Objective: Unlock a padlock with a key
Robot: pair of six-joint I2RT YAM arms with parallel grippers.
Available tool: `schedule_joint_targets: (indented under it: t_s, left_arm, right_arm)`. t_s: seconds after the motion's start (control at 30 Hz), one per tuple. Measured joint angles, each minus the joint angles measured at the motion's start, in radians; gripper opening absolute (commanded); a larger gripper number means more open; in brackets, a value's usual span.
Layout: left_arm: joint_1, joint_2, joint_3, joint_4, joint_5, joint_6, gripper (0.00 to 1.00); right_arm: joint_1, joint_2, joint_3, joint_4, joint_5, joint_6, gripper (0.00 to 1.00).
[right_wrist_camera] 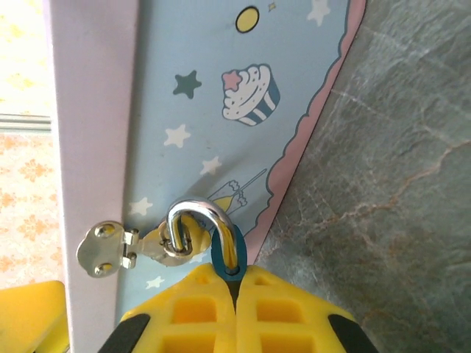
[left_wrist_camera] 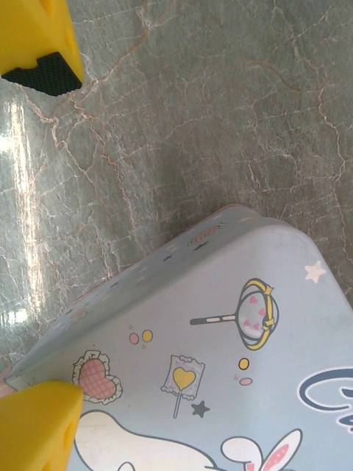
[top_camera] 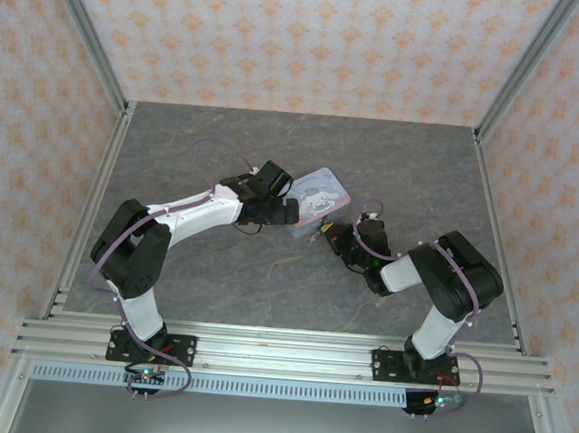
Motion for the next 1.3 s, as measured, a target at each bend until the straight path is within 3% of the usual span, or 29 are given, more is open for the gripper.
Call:
schedule_joint_targets:
  t_s: [0.47,1.0,1.3]
  left_arm:
    - [0.000,0.000,-0.004,0.006,0.000,0.000,1.00]
    - [0.000,-0.006,0.025,-0.067,0.000,0.004,1.00]
    - [0.000,-0.102,0.042,-0.167,-0.005,0.005,1.00]
  right_arm:
    - [-0.057,-0.010,0.000,-0.032,0.000,0.019,0.00]
    - [-0.065,-0.368,-0.125,-0.321,-0.060,-0.008,0.00]
    - [-0.065,-0.508,-0.191,-0.534,-0.071,-0.034,0.00]
